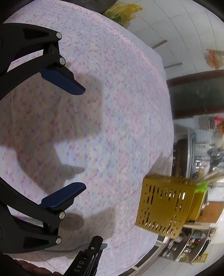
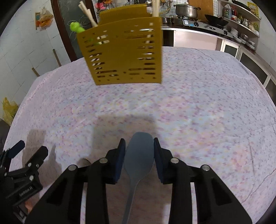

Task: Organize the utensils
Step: 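Grasp the light-blue spoon with the right tool while the left tool approaches the metal spoon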

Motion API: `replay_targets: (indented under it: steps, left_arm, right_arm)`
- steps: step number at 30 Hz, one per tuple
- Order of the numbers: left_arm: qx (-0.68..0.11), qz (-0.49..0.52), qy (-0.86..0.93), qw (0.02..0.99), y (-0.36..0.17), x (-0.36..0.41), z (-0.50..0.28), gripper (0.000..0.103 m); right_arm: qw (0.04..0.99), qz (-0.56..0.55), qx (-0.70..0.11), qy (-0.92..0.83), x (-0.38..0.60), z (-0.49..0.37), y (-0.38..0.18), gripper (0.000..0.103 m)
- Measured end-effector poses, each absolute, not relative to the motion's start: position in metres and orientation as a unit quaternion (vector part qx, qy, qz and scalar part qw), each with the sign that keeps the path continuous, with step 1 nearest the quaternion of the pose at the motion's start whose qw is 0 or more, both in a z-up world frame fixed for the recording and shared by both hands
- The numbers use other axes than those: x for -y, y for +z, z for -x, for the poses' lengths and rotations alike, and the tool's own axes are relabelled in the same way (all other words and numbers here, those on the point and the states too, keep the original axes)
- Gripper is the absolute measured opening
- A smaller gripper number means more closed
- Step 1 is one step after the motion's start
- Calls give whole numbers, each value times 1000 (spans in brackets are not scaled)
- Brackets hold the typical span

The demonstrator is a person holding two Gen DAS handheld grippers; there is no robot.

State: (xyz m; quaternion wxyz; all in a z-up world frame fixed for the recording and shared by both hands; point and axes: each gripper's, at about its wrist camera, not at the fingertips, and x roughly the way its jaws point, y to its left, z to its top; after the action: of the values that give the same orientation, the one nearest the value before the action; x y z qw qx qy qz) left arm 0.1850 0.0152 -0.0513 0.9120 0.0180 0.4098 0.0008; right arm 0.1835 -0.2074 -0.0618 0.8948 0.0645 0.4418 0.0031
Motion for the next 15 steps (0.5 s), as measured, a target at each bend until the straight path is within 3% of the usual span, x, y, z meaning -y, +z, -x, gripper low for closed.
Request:
replay_targets:
  steps: [15]
  left_arm:
    - [-431,-31,-71,899,-56,59,-179,97]
  right_arm:
    - [896,-71,-437,-12,266,-158,-67,33]
